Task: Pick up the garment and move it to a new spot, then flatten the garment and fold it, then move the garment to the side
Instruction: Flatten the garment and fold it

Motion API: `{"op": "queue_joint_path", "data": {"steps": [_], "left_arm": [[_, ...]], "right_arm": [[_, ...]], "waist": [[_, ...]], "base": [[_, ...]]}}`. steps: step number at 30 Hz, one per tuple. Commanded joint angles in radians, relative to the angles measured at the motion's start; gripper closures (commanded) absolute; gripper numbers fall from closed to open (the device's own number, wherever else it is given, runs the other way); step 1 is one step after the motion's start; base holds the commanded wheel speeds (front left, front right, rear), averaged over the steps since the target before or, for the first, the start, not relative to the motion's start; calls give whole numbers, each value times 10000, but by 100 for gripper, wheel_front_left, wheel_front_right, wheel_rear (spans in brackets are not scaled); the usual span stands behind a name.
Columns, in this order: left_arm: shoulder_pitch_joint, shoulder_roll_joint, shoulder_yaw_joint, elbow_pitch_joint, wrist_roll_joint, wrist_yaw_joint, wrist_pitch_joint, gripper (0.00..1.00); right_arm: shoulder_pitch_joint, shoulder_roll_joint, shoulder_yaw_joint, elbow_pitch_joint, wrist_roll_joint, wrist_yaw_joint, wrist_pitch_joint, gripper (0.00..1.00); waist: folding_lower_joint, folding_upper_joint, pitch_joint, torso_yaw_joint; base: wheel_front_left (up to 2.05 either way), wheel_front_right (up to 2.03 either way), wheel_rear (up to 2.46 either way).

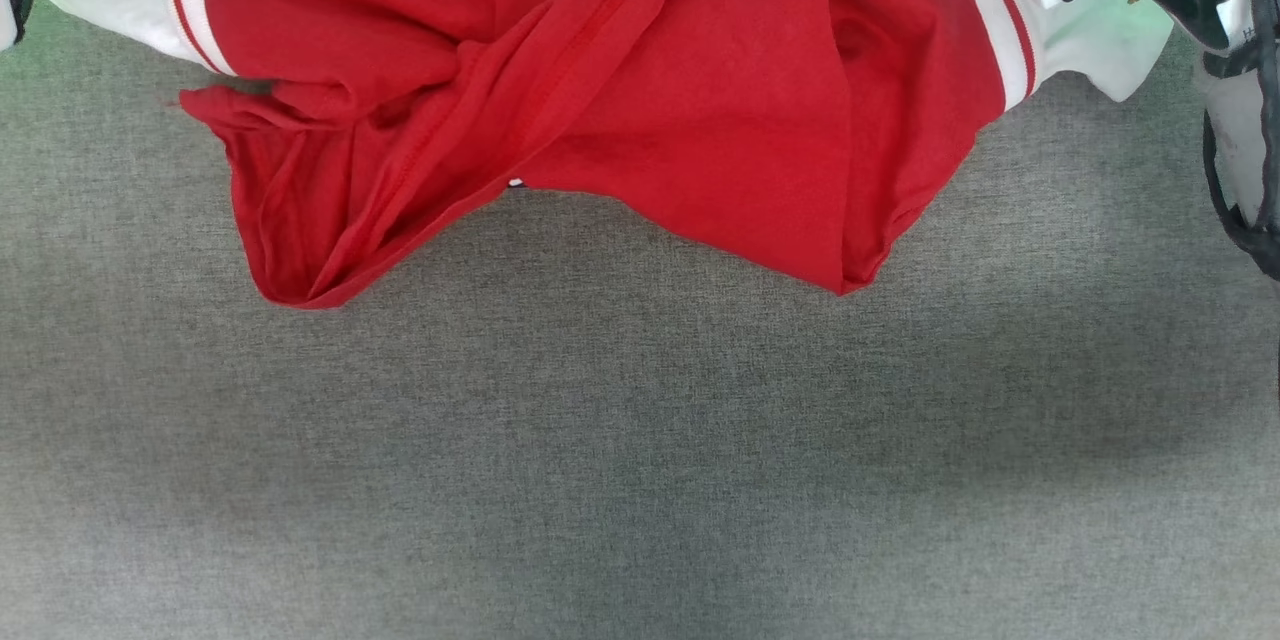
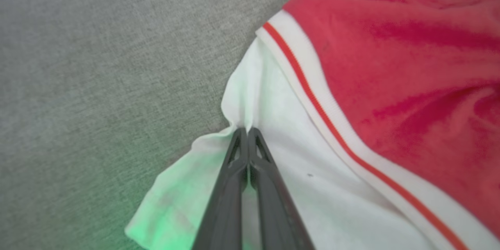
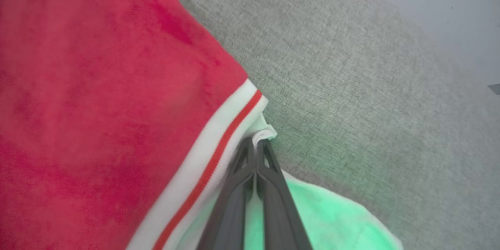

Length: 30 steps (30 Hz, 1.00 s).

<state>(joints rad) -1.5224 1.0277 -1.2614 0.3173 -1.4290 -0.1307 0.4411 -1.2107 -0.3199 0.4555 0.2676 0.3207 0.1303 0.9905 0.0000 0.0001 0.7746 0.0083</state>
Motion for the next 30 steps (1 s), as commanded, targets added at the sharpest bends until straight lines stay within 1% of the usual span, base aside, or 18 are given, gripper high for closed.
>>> {"op": "queue_joint_path", "data": {"steps": [1,6,8,12,15,18,21,24,28,30], "left_arm": [[551,-288,-332,-9,70,1,41,100],[518,-349,-264,-31,249,0,-649,100],[419,-331,-218,49,395,1,-1074,100],[185,-384,-188,72,270,3,-1981,100],[78,-455,-187,152,161,3,-2697,100],[-102,-545,-175,339,54,3,-3528,100],[-426,-670,35,780,-173,9,-4409,100],[-964,-879,381,1371,-278,9,-5346,100],[-2020,-1331,1073,2418,-252,10,-6585,100],[-2580,-1681,1556,2975,-394,10,-6873,100]], "right_arm": [[606,192,328,536,136,7,46,100],[499,184,150,421,350,7,-531,100],[414,113,87,395,386,7,-772,100],[243,-36,-176,291,392,2,-1460,100],[202,-105,-476,303,253,-1,-2069,100],[3,-60,-962,417,-230,-1,-2726,100],[-375,260,-1762,543,-921,-1,-3474,100],[-973,767,-2871,787,-1832,-1,-4344,100],[-2277,1599,-4421,1097,-3305,-1,-5618,100],[-2966,1978,-5253,1223,-4048,-1,-6265,100]], "waist": [[0,-1,-49,-2],[0,-1,-317,32],[0,-1,-434,43],[0,-1,-657,100],[0,-1,-831,144],[0,-1,-938,137],[0,-1,-1018,84],[0,-1,-1055,23],[0,-1,-1125,-32],[0,-1,-1192,-52]], "base": [[0,0,0],[0,0,0],[0,0,0],[0,0,0],[0,0,0],[0,0,0],[0,0,0],[0,0,0],[0,0,0],[0,0,0]]}}
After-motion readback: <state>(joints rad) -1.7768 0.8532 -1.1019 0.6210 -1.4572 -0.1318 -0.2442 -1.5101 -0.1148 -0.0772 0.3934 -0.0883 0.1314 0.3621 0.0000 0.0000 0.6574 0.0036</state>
